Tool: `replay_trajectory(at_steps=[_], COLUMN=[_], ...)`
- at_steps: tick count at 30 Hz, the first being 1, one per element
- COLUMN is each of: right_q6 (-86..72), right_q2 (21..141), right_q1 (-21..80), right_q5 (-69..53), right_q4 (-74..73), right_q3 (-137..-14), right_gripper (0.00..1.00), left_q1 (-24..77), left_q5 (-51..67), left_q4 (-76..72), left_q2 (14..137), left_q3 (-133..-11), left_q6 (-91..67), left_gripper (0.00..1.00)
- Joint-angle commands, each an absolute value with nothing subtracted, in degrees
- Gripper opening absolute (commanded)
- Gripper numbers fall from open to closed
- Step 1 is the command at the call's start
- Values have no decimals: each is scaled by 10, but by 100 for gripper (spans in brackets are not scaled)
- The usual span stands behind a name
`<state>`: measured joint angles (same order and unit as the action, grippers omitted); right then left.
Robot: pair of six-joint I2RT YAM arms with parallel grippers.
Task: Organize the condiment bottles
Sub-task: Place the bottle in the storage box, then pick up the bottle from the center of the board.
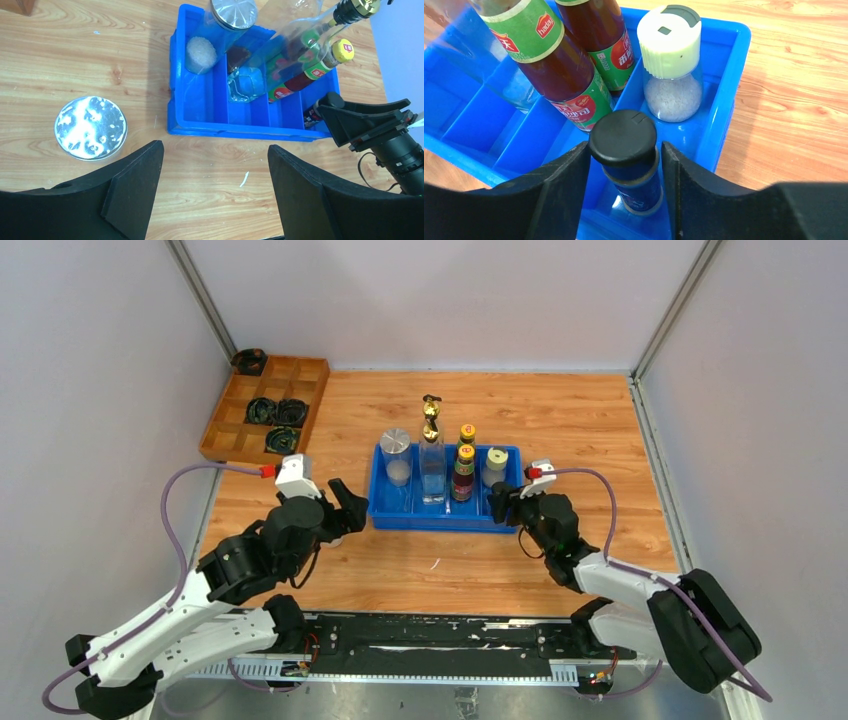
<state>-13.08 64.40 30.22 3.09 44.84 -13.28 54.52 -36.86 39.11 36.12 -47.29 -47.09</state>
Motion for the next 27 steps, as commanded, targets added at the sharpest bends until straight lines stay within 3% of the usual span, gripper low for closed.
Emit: replay_trajectory(at_steps=[1,9,14,20,27], right_q6=[-133,-142,-114,-90,-97], right_q2=[635,565,425,300,264], right_q1=[299,303,304,304,304], right_q5=[38,61,103,106,75], right_q4=[399,323,149,6,-36], right_q3=[-149,-152,-206,-282,-312], right_gripper=[63,73,75,78,79], left_q1=[549,549,549,528,510], left_q5=[-386,-399,-444,-484,-510], left_q4=[381,387,397,430,448], left_q2=[352,340,357,377,406], left_q3=[-465,-452,-431,-413,-385], left_q6=[-480,-481,-510,-557,-569], left_gripper=[82,82,100,100,100])
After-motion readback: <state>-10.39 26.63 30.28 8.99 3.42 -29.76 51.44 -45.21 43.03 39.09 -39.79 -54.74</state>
